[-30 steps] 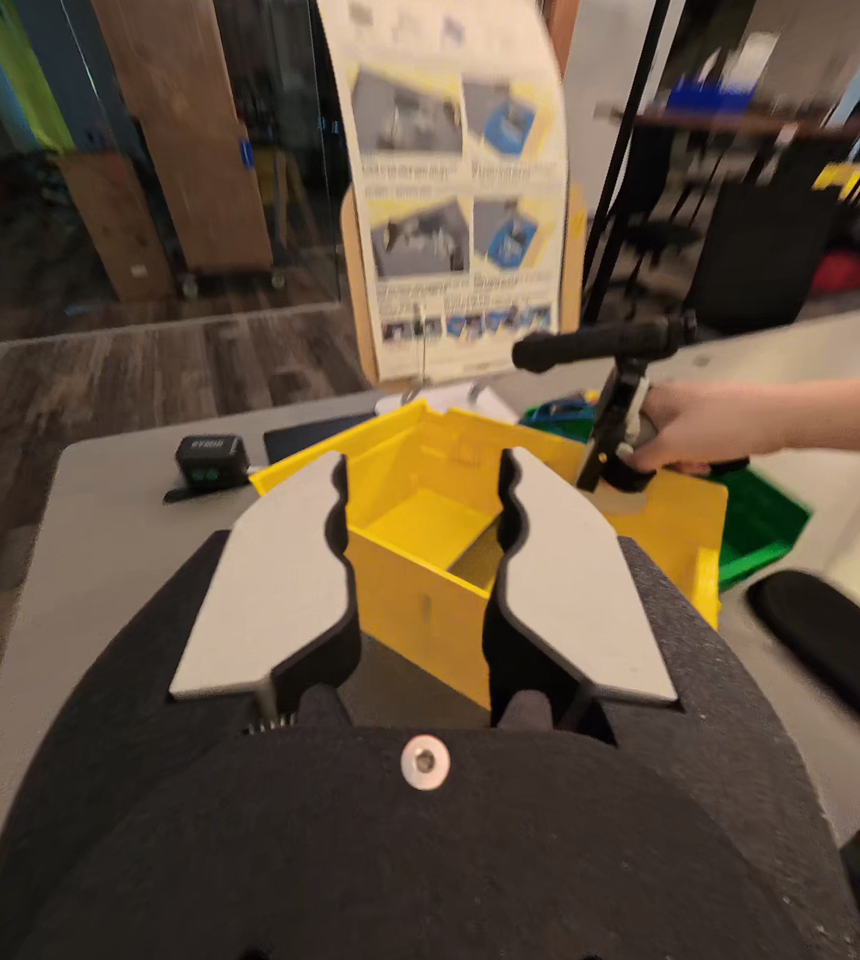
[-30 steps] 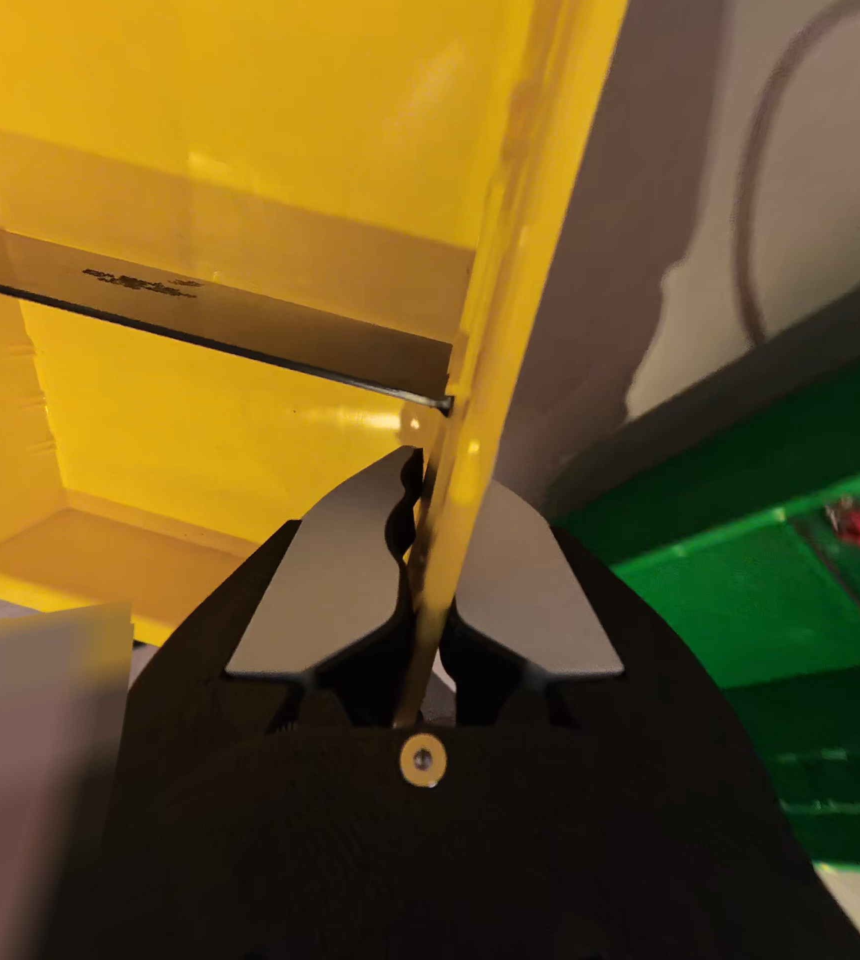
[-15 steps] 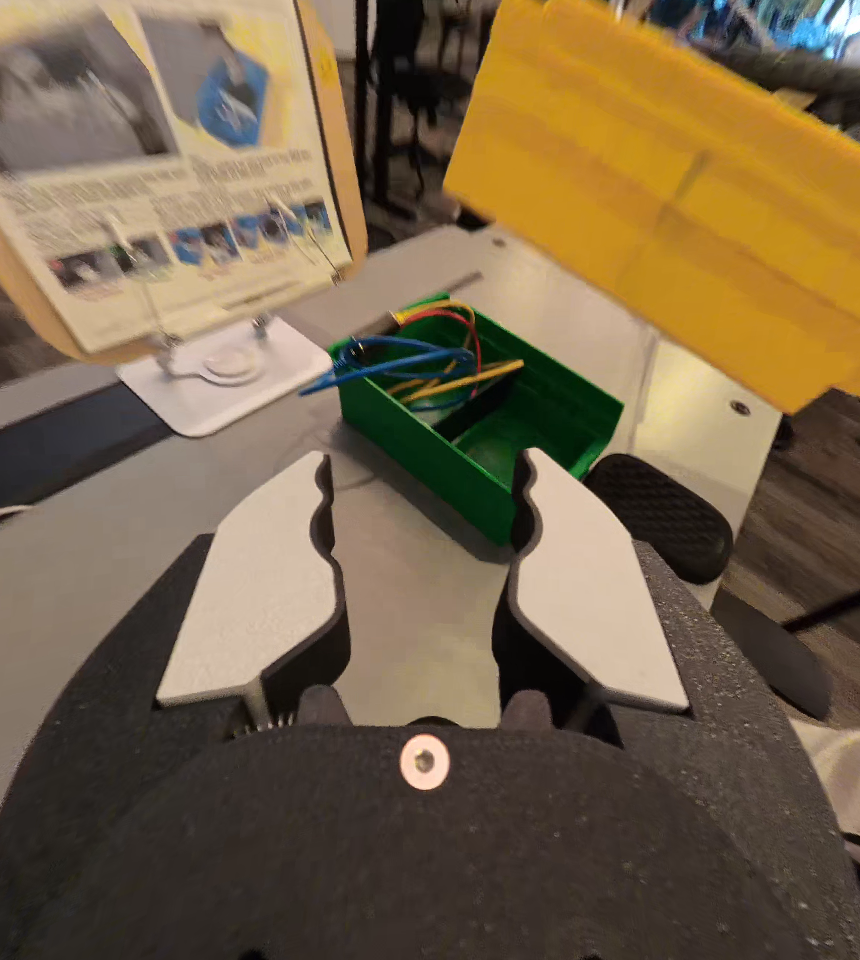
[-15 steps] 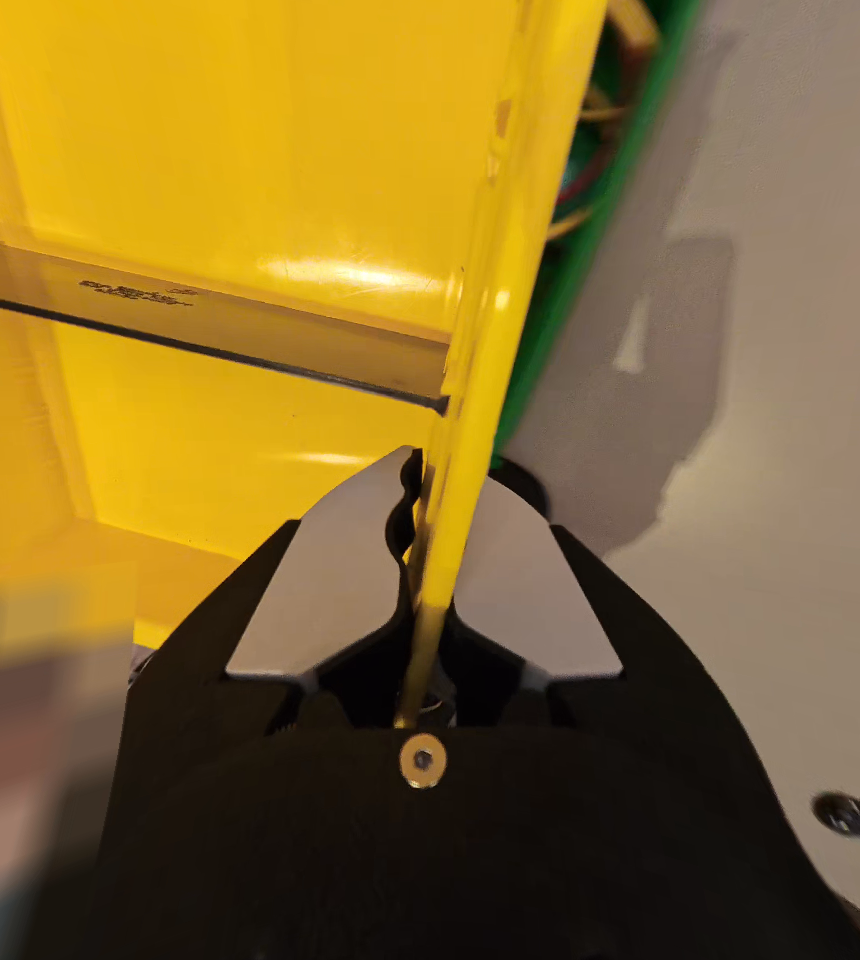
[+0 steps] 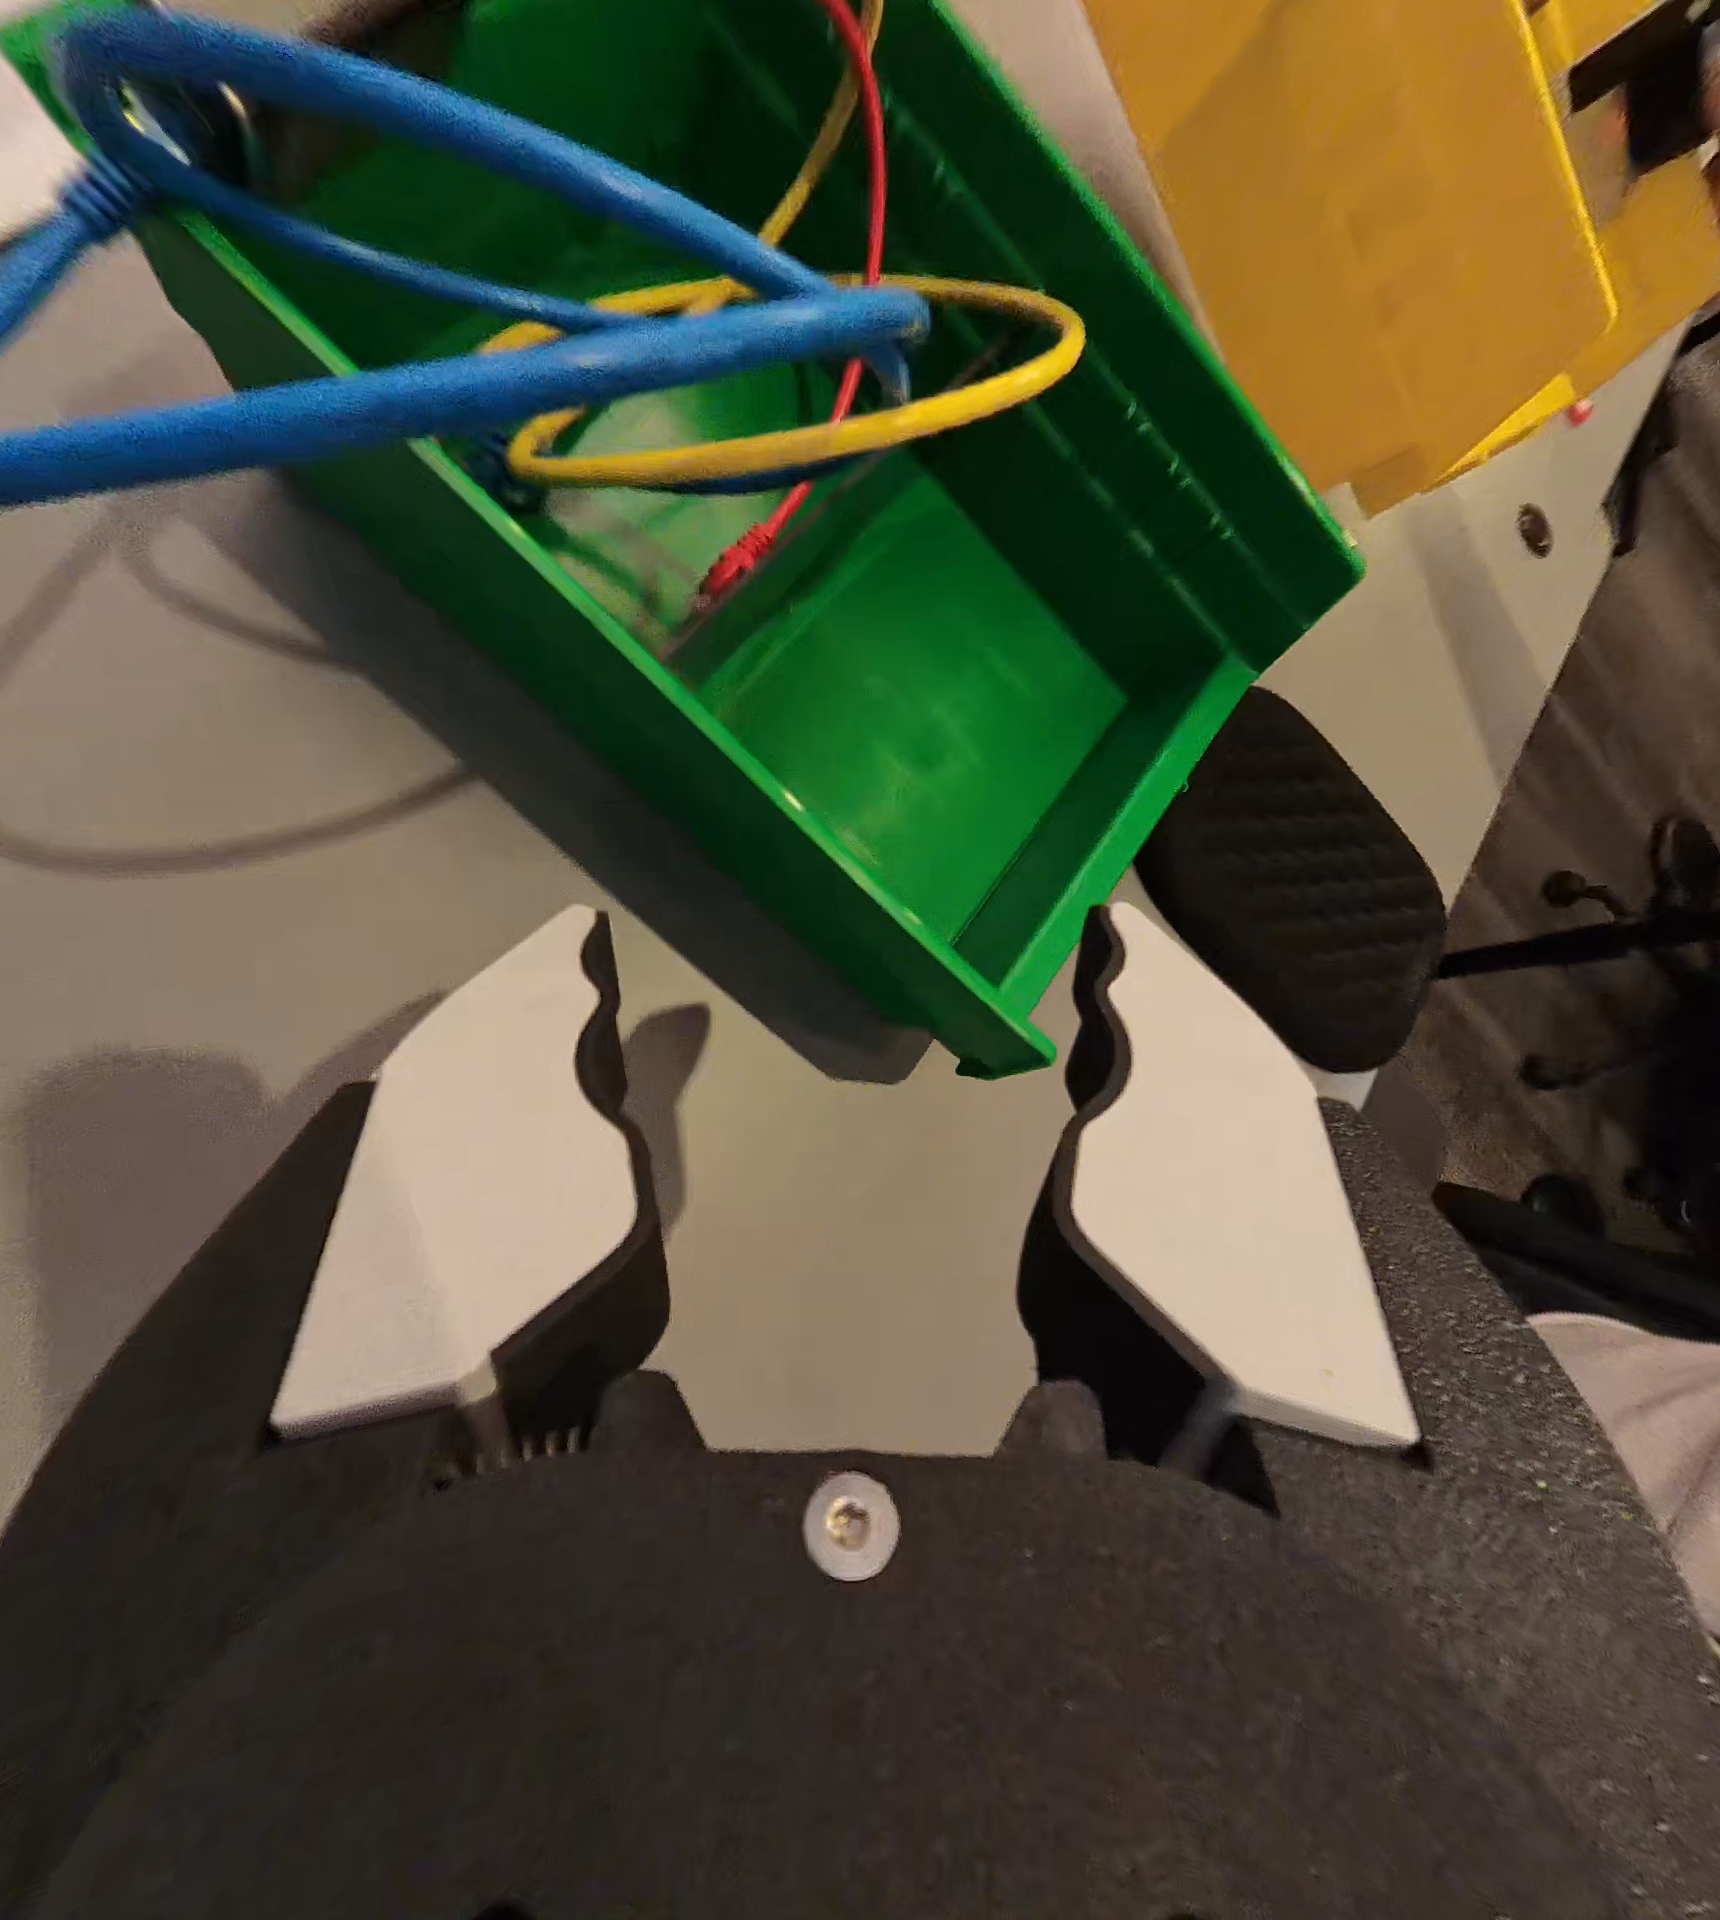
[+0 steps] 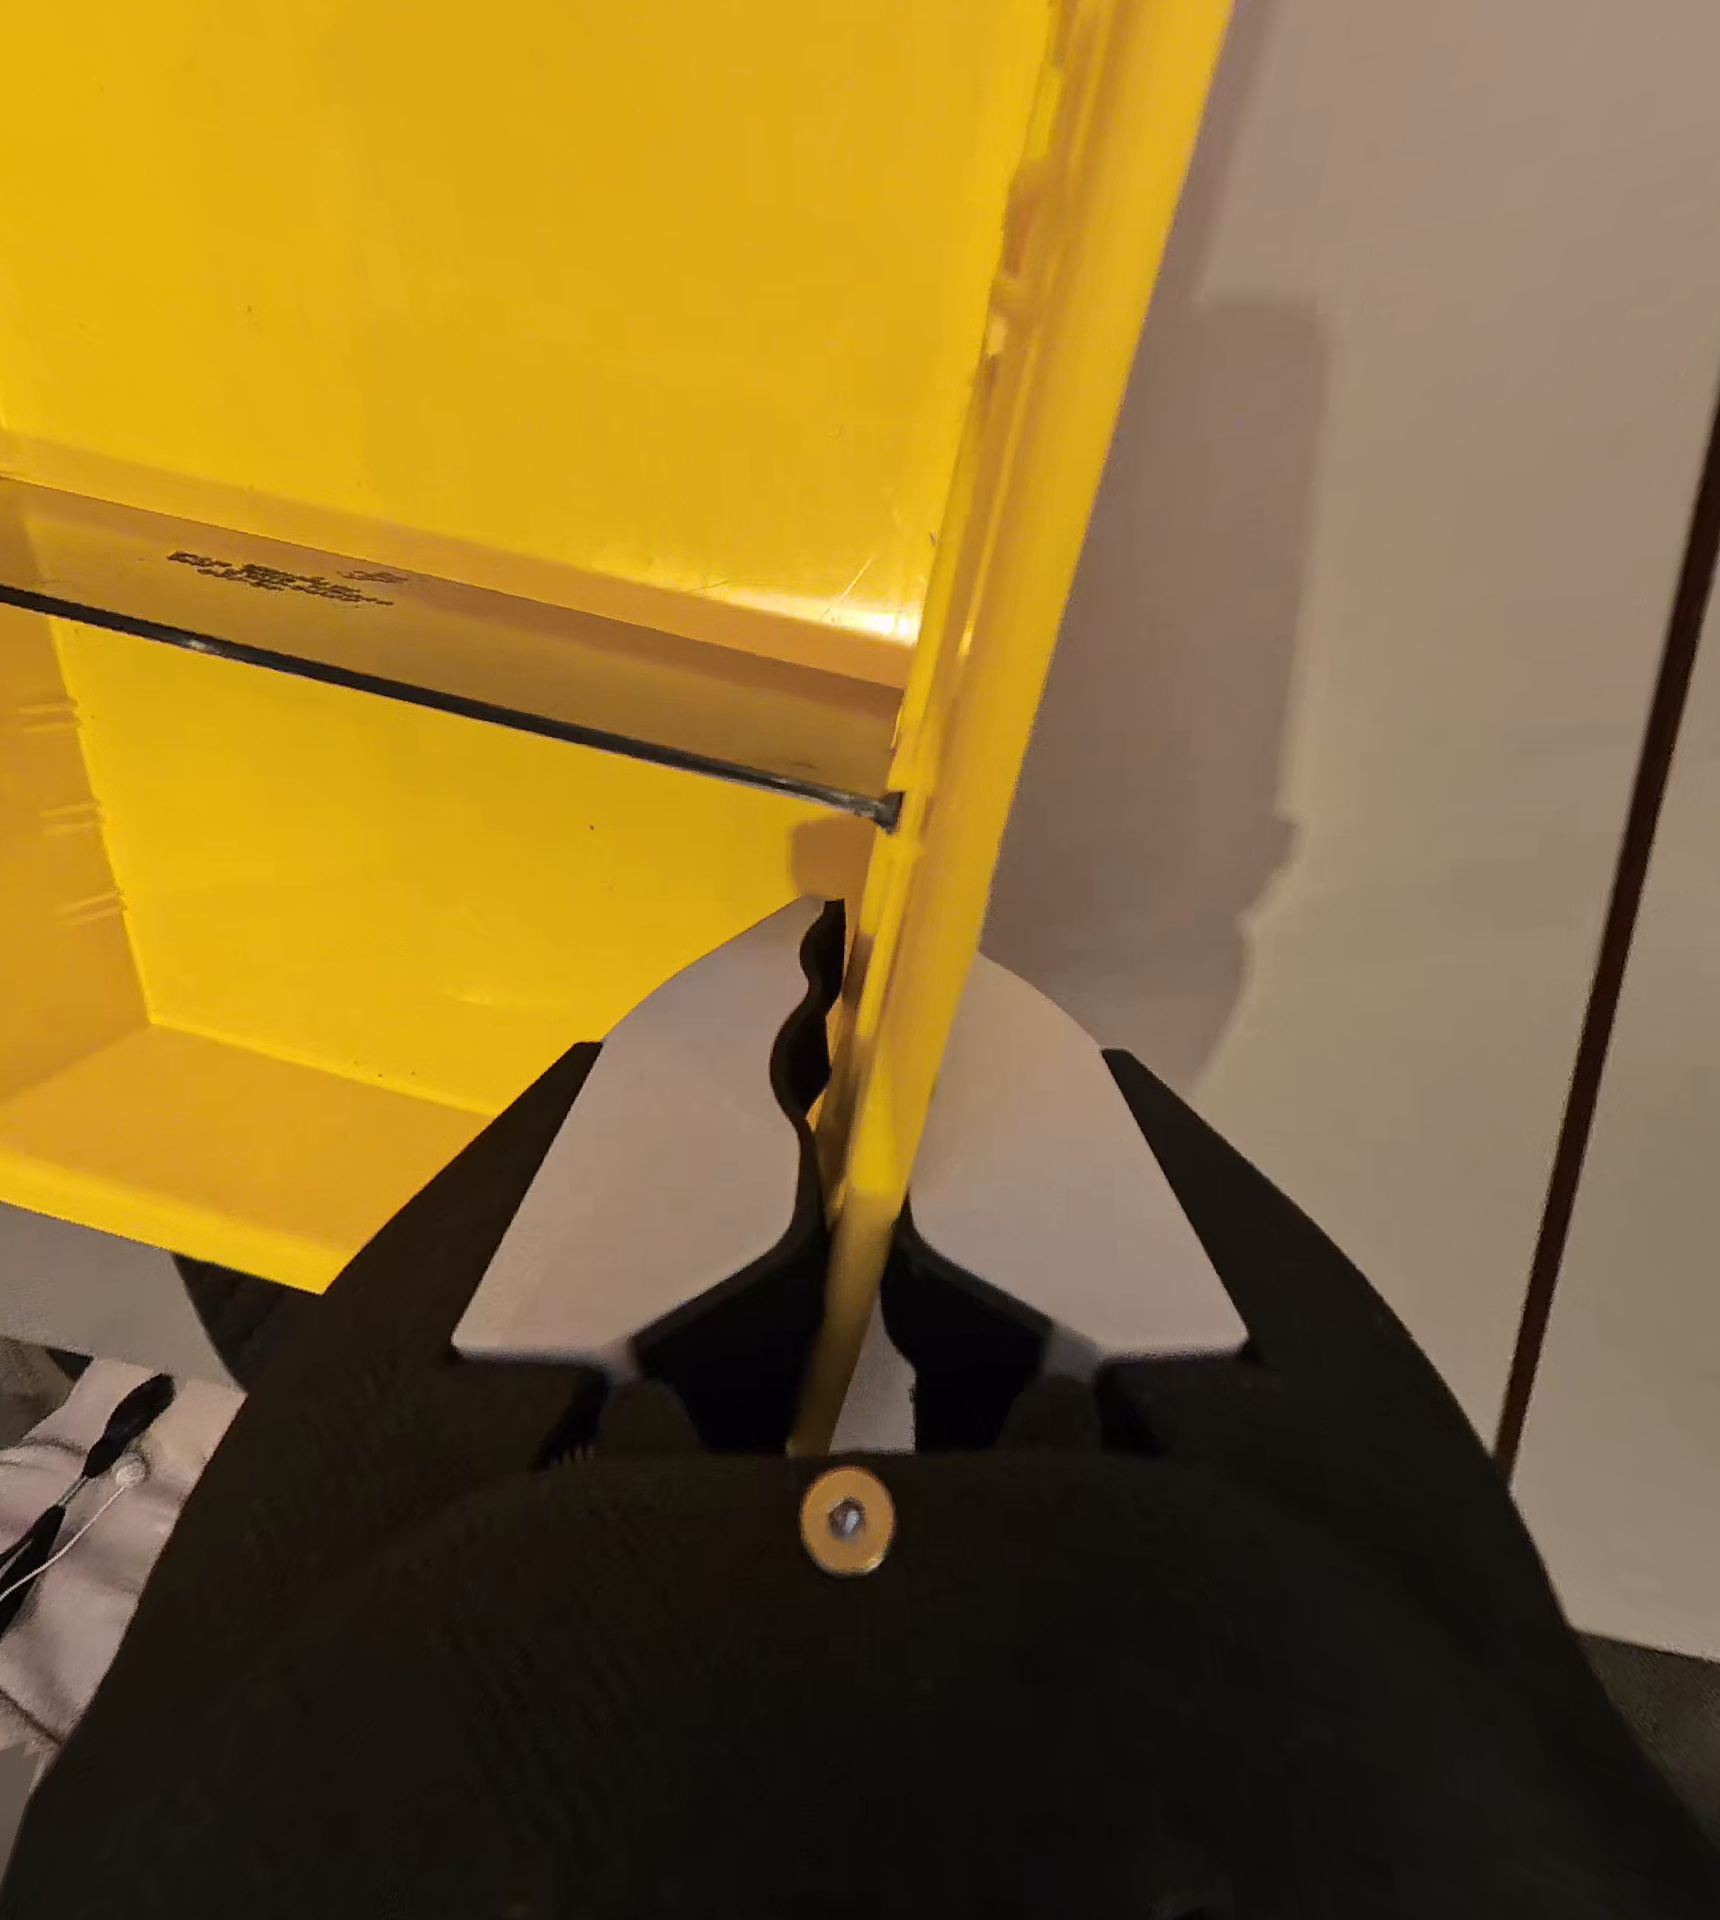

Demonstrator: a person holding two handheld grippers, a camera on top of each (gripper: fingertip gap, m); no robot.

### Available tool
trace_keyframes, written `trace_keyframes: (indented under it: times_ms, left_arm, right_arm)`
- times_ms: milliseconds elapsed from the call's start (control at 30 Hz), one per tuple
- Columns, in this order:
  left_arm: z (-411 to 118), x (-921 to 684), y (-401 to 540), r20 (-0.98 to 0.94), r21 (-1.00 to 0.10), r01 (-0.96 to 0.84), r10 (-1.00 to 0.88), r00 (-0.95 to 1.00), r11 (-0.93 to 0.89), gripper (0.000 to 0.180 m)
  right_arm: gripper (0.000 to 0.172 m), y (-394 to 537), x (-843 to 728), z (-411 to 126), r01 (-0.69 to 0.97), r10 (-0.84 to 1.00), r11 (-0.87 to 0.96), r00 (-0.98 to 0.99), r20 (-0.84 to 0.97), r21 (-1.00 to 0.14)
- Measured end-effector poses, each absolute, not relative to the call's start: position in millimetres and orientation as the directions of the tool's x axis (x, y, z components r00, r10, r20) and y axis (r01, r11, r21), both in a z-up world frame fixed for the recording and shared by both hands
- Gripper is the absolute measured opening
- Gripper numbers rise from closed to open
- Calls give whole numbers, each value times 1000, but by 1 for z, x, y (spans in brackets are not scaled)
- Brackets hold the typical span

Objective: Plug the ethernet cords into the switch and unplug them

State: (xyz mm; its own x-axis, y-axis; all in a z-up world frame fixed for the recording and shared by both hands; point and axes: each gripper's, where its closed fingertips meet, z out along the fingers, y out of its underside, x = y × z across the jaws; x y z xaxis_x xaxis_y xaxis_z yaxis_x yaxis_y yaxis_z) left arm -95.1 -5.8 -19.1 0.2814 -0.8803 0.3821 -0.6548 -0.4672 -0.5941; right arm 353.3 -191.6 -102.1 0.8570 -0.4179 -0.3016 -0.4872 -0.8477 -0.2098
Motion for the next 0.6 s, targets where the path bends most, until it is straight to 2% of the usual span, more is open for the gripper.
trace_keyframes:
  times_ms: [167,300,400,433,467,533,600]
  left_arm:
    - [-46,-82,12,258,-533,-674,-857,446,-512,80]
    - [-63,-73,16,303,-373,-695,-789,535,-615,82]
    - [-86,-79,13,239,-242,-755,-792,562,-609,78]
    - [-92,-78,11,224,-215,-768,-796,563,-604,72]
    - [-95,-73,9,223,-212,-772,-799,559,-599,76]
    - [-97,-62,7,244,-201,-764,-787,567,-613,71]
    - [-105,-61,3,227,-113,-789,-788,572,-604,72]
  right_arm:
    - [6,-182,346,-132,-464,-397,-873,856,-330,-152]
    - [6,-171,341,-139,-417,-357,-894,885,-299,-165]
    - [6,-169,339,-139,-391,-339,-907,898,-279,-158]
    - [7,-169,338,-139,-379,-330,-912,906,-266,-156]
    - [7,-170,338,-139,-363,-320,-920,915,-246,-152]
    - [9,-172,335,-138,-318,-288,-937,936,-201,-141]
    - [9,-173,330,-138,-312,-283,-940,939,-198,-136]
